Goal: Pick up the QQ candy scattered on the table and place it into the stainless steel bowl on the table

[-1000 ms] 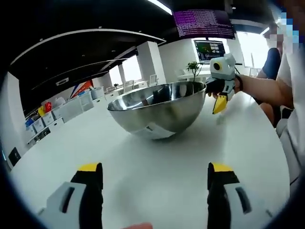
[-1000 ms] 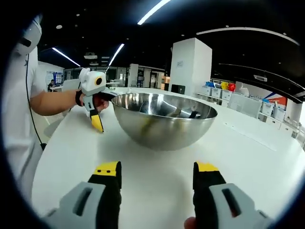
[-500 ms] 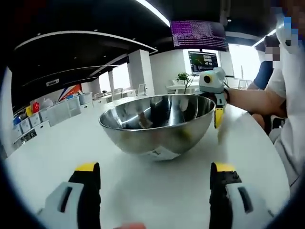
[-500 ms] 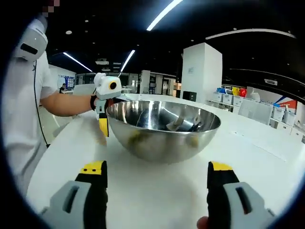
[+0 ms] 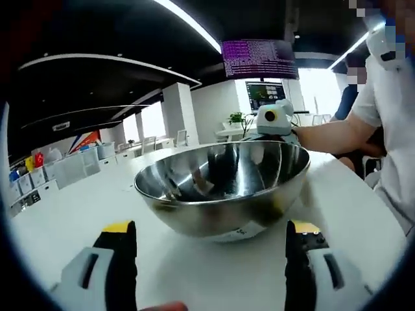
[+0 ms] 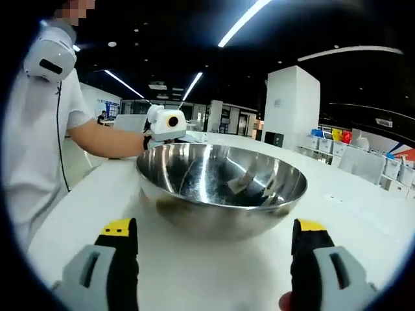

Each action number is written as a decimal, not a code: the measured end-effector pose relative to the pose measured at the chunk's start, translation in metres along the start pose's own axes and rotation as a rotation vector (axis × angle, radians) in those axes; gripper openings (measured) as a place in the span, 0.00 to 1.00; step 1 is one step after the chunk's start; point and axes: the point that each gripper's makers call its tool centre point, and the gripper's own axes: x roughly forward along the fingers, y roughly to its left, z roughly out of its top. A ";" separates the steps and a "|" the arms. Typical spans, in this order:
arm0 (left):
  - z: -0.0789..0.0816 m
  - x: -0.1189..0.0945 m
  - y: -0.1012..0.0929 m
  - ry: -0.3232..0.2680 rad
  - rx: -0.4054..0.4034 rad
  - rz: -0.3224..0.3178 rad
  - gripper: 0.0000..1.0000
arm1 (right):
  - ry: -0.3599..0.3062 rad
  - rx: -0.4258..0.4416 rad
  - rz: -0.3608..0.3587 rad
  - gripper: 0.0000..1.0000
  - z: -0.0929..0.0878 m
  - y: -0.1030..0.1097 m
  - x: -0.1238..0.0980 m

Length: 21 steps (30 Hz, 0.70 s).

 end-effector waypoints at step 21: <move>0.004 0.017 0.000 -0.004 0.038 -0.035 0.95 | -0.054 0.033 0.001 0.94 0.007 -0.010 0.017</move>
